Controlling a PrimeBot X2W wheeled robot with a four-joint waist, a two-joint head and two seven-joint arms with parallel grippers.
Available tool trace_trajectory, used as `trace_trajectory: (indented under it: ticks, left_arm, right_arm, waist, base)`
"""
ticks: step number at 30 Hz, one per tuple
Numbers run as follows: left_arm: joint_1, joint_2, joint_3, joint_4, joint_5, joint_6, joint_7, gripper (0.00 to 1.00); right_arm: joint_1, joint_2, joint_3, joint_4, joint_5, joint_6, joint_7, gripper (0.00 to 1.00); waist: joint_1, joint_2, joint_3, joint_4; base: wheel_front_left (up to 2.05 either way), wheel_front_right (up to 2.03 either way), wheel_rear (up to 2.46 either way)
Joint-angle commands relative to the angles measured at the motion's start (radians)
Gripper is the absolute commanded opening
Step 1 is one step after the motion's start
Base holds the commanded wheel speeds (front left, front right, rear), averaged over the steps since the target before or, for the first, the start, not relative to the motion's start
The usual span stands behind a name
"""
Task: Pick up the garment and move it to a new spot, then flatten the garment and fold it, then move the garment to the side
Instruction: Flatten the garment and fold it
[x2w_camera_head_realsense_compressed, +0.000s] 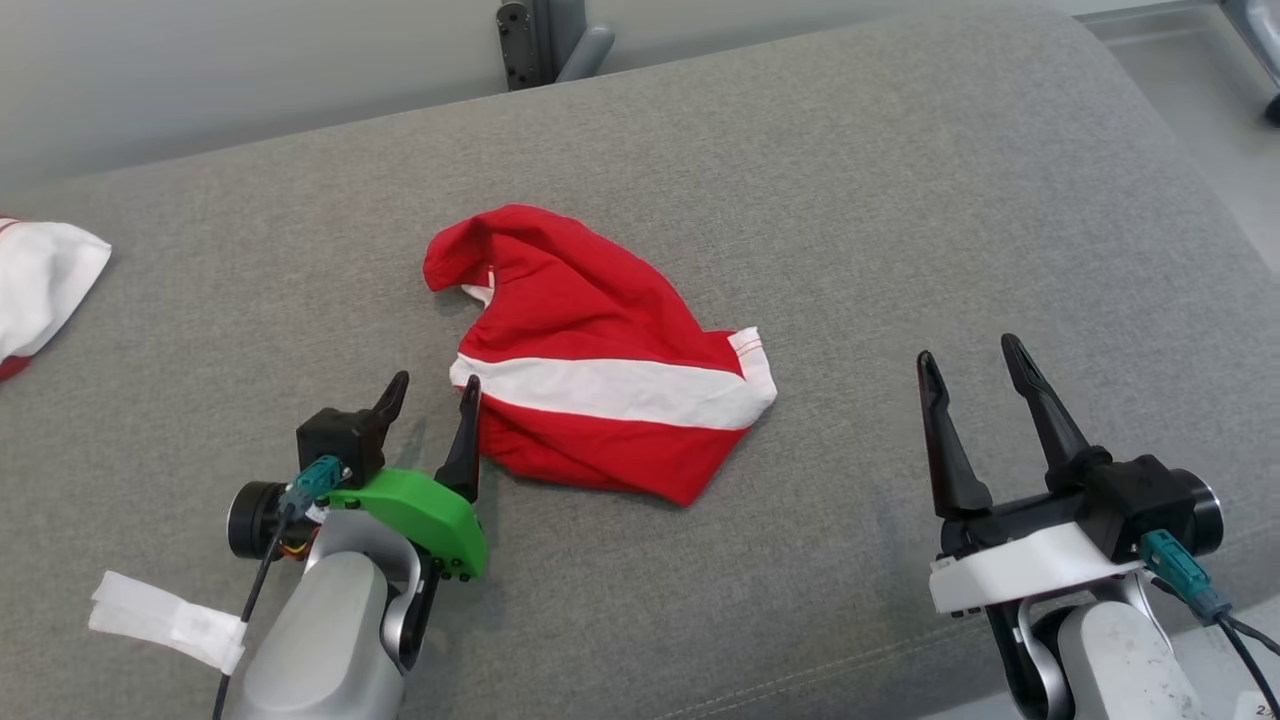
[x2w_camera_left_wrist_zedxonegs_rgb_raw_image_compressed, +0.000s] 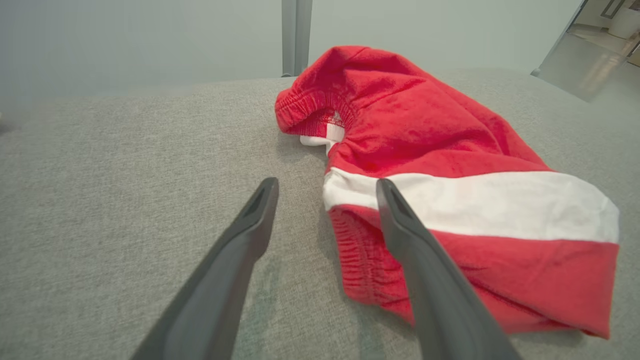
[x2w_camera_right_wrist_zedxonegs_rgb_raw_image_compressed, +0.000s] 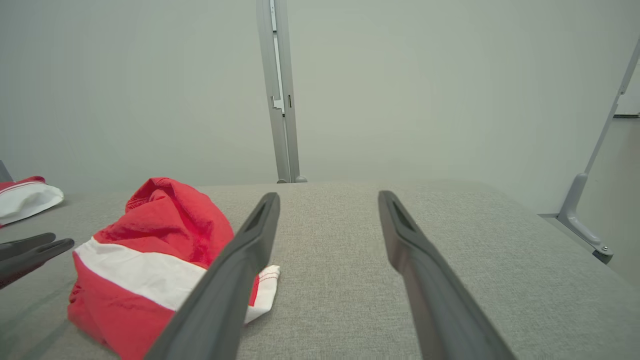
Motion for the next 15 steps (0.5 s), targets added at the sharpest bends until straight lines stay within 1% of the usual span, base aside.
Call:
trace_trajectory:
  ticks: [1,4,7,8,9,10,11,15]
  left_arm:
    - [-0.020,-0.001,0.000,0.018,-0.013,-0.007,0.006,1.00]
    - [-0.035,-0.001,0.001,0.041,-0.025,-0.011,0.004,1.00]
    - [-0.051,-0.004,0.004,0.081,-0.050,-0.019,0.026,0.99]
    - [-0.056,-0.006,0.004,0.095,-0.059,-0.022,0.036,0.69]
    - [-0.062,-0.006,0.004,0.107,-0.066,-0.025,0.043,0.32]
    - [-0.066,-0.006,0.003,0.121,-0.070,-0.024,0.052,0.13]
    - [-0.067,-0.006,0.000,0.132,-0.076,-0.024,0.058,0.00]
    - [-0.072,-0.010,-0.011,0.144,-0.100,-0.033,0.055,0.00]
  right_arm:
    - [0.008,-0.001,-0.002,0.002,-0.006,-0.001,-0.003,1.00]
    - [0.011,-0.001,-0.002,0.000,-0.008,-0.001,-0.003,1.00]
    - [0.011,-0.001,0.000,0.002,-0.009,-0.001,-0.003,1.00]
    - [0.012,-0.001,0.001,0.002,-0.008,-0.001,-0.003,1.00]
    - [0.013,-0.001,0.002,0.002,-0.008,-0.001,-0.003,1.00]
    - [0.013,-0.001,0.003,0.002,-0.007,-0.001,-0.003,1.00]
    - [0.014,-0.001,0.003,0.002,-0.005,-0.001,-0.003,1.00]
    - [0.017,-0.001,-0.010,-0.003,-0.002,-0.001,-0.003,1.00]
  waist:
    - [0.0000,0.0111,0.010,-0.023]
    - [0.0000,0.0111,0.012,-0.035]
    - [0.0000,0.0111,0.012,-0.047]
    - [0.0000,0.0111,0.011,-0.050]
    - [0.0000,0.0111,0.010,-0.052]
    - [0.0000,0.0111,0.009,-0.054]
    - [0.0000,0.0111,0.009,-0.055]
    - [0.0000,0.0111,0.007,-0.044]
  base:
    - [0.00,0.00,0.00]
    - [0.00,0.00,0.00]
    - [0.00,0.00,0.00]
    - [0.00,0.00,0.00]
    - [0.00,0.00,0.00]
    - [0.00,0.00,0.00]
    - [0.00,0.00,0.00]
    - [0.00,0.00,0.00]
